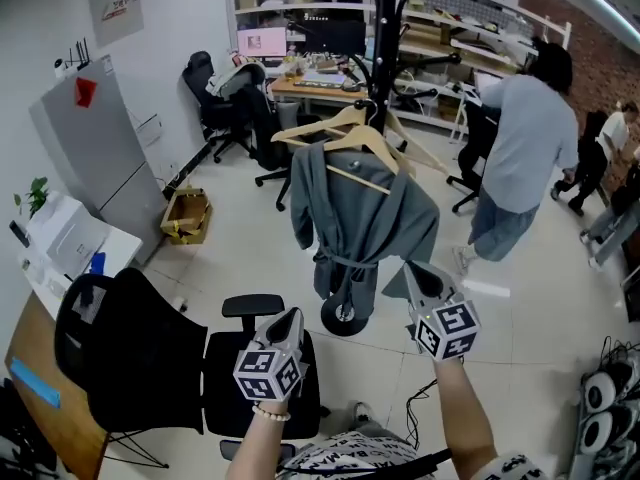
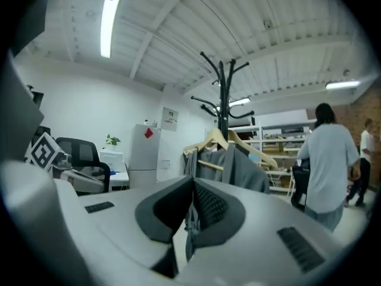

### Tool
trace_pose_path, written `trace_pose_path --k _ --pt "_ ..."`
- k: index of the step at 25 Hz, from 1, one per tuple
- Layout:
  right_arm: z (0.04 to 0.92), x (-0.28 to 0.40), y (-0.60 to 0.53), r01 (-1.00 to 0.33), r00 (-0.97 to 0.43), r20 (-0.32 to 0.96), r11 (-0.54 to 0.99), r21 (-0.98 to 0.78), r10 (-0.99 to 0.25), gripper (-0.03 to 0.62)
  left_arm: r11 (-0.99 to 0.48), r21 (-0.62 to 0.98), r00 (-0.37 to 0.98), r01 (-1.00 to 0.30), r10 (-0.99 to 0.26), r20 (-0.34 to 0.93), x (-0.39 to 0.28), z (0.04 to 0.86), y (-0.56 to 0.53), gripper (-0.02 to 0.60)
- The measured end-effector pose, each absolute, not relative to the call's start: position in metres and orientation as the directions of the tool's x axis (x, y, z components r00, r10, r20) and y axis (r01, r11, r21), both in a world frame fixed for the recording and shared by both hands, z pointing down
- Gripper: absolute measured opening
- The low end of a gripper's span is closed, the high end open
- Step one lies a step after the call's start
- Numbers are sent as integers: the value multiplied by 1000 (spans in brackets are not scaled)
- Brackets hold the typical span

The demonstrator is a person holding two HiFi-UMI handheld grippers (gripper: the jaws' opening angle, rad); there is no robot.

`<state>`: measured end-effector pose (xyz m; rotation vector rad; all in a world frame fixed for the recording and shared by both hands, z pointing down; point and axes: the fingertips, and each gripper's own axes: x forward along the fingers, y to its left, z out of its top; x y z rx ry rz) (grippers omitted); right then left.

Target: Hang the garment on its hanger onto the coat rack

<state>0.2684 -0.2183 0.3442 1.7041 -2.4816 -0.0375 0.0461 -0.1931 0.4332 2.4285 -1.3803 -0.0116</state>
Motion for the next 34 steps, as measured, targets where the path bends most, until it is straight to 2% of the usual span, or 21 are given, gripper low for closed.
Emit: trace_pose_path --k 5,14,34 --pt "410 279 -184 -962 -274 189 272 -40 -943 0 -524 270 580 -808 -787 210 72 442 -193 3" --pt "433 298 -157 -982 -184 241 168 -83 -953 3 -592 267 647 -760 -726 232 114 451 -189 3" --pt "424 302 -167 -982 -188 237 179 -59 -953 3 -600 279 657 -750 -724 210 127 443 -195 3"
